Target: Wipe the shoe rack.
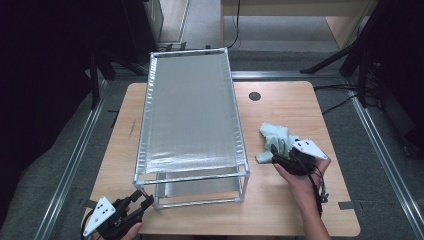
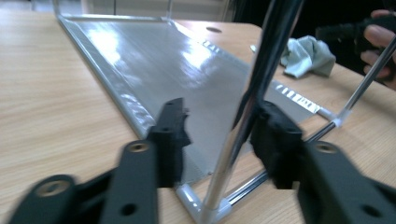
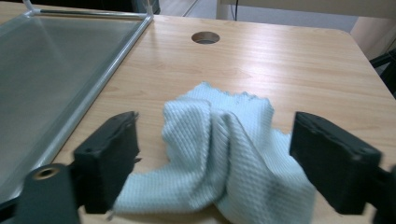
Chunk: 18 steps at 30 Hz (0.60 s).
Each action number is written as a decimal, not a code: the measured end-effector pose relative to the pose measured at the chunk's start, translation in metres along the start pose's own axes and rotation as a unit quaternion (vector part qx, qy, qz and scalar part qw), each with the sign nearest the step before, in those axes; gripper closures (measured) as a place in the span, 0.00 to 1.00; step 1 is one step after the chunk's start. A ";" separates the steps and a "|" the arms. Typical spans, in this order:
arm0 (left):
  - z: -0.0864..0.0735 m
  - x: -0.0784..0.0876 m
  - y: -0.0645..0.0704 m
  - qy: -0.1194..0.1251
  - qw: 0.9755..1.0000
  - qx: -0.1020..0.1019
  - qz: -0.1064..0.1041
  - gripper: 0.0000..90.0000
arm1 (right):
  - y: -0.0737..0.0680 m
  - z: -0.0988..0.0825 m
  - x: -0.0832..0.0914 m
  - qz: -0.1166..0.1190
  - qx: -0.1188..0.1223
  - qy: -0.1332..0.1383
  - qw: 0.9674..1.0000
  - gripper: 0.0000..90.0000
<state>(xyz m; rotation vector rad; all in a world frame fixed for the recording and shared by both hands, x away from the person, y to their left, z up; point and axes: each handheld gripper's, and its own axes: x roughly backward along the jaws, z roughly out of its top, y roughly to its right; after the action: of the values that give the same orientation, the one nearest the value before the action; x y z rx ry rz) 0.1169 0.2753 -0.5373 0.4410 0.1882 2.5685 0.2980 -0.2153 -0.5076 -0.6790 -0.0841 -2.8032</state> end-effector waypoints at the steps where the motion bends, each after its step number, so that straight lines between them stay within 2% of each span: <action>1: 0.001 0.003 -0.001 0.004 1.000 -0.004 0.006 0.53 | 0.003 -0.003 0.004 0.001 -0.002 0.002 1.000 0.16; 4: 0.002 0.010 -0.004 0.017 0.999 -0.016 0.022 0.43 | 0.013 -0.013 0.014 -0.001 -0.010 0.005 1.000 0.10; 6: 0.002 0.012 -0.009 0.022 0.999 -0.033 0.033 0.37 | 0.021 -0.020 0.019 -0.001 -0.016 0.000 1.000 0.05; 7: 0.002 0.012 -0.009 0.022 0.999 -0.033 0.033 0.32 | 0.021 -0.020 0.019 -0.001 -0.016 0.000 1.000 0.05; 9: 0.001 0.013 -0.013 0.023 0.998 -0.044 0.044 0.30 | 0.034 -0.031 0.025 -0.006 -0.025 -0.008 1.000 0.03; 12: 0.001 0.015 -0.020 0.024 0.998 -0.046 0.038 0.27 | 0.044 -0.041 0.032 -0.010 -0.034 -0.008 0.999 0.03; 16: 0.007 0.027 -0.025 0.042 0.998 -0.049 0.026 0.25 | 0.053 -0.049 0.037 -0.017 -0.040 -0.017 0.999 0.02; 18: 0.008 0.031 -0.030 0.044 0.997 -0.046 0.034 0.25 | 0.055 -0.052 0.039 -0.021 -0.040 -0.021 0.999 0.02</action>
<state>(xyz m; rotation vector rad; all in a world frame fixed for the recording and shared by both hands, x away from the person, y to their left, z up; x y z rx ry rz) 0.1088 0.3169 -0.5284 0.3055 0.0882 2.6525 0.2560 -0.2837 -0.5358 -0.7634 0.0068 -2.8469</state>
